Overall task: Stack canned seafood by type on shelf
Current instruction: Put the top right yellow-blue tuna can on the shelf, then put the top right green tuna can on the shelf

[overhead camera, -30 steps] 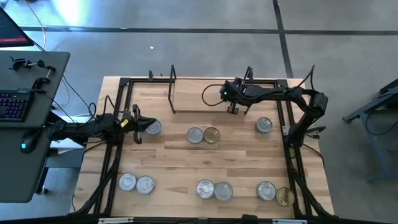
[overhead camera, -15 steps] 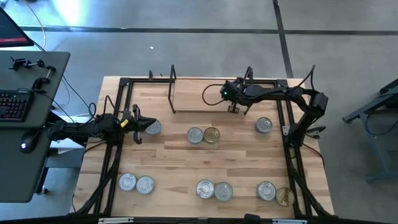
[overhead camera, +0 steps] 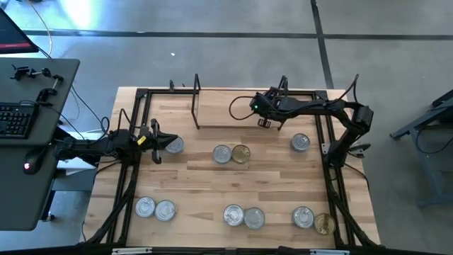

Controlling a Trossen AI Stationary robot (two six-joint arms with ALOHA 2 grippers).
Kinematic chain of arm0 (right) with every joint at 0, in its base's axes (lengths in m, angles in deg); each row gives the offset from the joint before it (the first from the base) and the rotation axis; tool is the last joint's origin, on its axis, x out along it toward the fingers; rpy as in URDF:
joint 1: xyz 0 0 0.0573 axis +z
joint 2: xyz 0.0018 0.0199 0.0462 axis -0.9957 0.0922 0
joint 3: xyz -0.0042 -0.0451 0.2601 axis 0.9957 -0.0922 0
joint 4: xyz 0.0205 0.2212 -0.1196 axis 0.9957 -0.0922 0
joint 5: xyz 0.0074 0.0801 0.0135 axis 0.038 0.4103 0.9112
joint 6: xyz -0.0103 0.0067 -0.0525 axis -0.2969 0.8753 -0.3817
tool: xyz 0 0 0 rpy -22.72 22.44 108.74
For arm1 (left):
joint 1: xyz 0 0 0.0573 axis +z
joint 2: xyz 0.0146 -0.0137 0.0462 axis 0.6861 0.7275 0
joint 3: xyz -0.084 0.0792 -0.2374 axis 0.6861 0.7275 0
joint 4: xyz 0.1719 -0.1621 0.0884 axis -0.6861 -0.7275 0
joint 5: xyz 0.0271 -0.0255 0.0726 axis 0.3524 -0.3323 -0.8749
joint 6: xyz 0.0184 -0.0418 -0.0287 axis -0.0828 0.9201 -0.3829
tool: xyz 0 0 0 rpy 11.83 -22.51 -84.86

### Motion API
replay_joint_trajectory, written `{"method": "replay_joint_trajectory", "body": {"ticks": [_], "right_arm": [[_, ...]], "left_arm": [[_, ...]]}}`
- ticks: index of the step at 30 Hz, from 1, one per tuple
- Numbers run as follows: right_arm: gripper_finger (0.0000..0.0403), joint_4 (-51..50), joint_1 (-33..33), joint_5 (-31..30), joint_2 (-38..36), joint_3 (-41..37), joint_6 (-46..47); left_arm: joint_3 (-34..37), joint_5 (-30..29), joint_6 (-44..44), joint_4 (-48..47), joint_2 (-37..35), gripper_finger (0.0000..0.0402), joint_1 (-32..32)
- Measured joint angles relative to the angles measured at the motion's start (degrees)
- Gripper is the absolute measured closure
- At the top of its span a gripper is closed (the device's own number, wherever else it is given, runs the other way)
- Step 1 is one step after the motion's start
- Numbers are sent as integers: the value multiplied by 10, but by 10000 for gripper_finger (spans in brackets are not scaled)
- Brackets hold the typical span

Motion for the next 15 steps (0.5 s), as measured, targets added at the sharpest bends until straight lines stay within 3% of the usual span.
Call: {"method": "replay_joint_trajectory", "body": {"ticks": [5, 9, 15], "right_arm": [[260, 30, 47, 25, -26, 2, 73], [275, 83, 105, 88, -32, 2, 117], [295, 233, 214, 151, -32, -49, 122]], "left_arm": [[0, 0, 0, 0, 0, 401, 0], [0, 0, 0, 0, 0, 401, 0], [0, 14, 4, 0, 0, 401, 0]]}}
